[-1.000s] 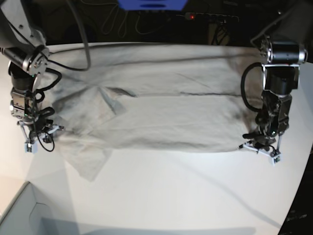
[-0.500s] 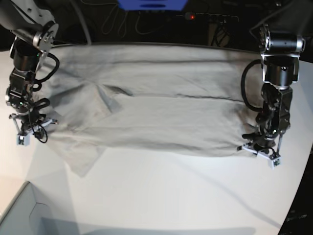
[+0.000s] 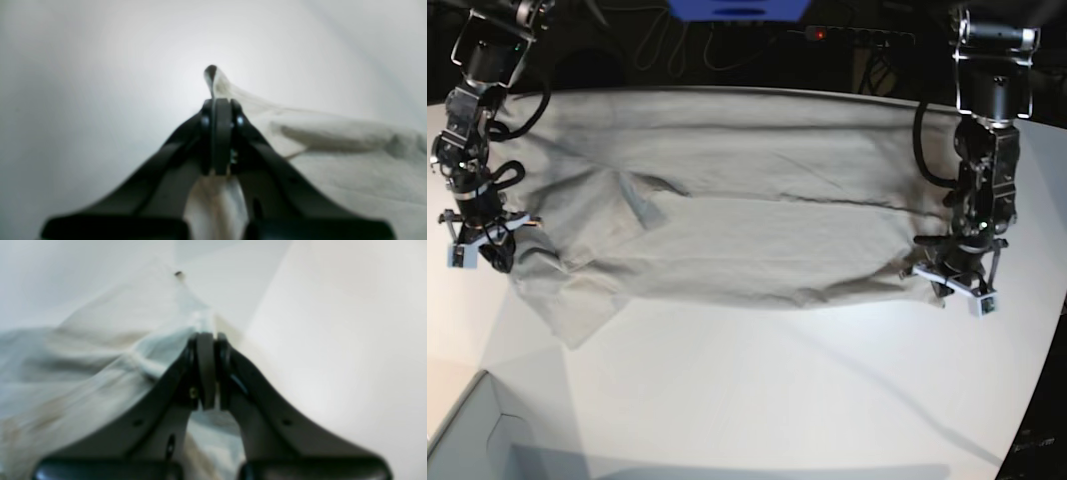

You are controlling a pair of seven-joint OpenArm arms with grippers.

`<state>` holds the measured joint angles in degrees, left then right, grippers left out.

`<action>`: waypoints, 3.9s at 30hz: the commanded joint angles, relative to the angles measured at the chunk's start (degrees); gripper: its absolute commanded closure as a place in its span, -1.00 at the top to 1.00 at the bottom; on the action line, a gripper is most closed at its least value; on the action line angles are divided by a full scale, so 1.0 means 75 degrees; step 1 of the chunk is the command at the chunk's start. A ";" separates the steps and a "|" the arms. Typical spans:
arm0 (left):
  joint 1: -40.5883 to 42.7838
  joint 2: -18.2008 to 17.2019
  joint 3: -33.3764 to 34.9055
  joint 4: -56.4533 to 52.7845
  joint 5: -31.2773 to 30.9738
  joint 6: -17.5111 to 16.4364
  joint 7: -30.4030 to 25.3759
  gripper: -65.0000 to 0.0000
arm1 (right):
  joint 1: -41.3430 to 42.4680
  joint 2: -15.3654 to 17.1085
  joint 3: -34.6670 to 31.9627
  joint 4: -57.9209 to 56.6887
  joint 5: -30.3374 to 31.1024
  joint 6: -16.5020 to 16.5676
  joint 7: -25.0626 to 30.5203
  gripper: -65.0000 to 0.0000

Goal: Layout the t-shirt on the table in an organized manner, then fold the t-shirt properly

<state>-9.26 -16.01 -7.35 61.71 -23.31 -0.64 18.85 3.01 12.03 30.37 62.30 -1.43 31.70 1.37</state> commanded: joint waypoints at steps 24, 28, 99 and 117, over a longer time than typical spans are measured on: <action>0.2119 0.0066 -0.1100 0.2596 -0.0004 0.0033 -0.0210 -1.00 | -0.1696 -0.0977 0.1677 0.2037 0.1052 0.0034 0.0234 -1.00; 0.2272 0.0218 -0.1510 0.2550 -0.0004 0.0022 -0.0210 -1.00 | -0.1966 -0.1059 0.1677 0.2014 0.1052 0.0045 0.0246 -1.00; 0.1697 0.0230 -0.1534 0.1471 -0.0004 -0.1151 -0.0199 -1.00 | 0.3004 0.0465 -0.1699 -0.2651 -0.0882 0.0596 -0.2439 -1.00; 0.0220 0.0230 -0.1498 0.0616 -0.0004 -0.1151 -0.0199 -1.00 | 0.3590 0.0336 -0.0257 -0.2651 -0.0858 0.0608 -0.1665 -1.00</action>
<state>-6.48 -13.43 -18.33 65.39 -23.20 -9.26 18.72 28.45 13.85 28.38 41.50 -8.73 36.03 -12.82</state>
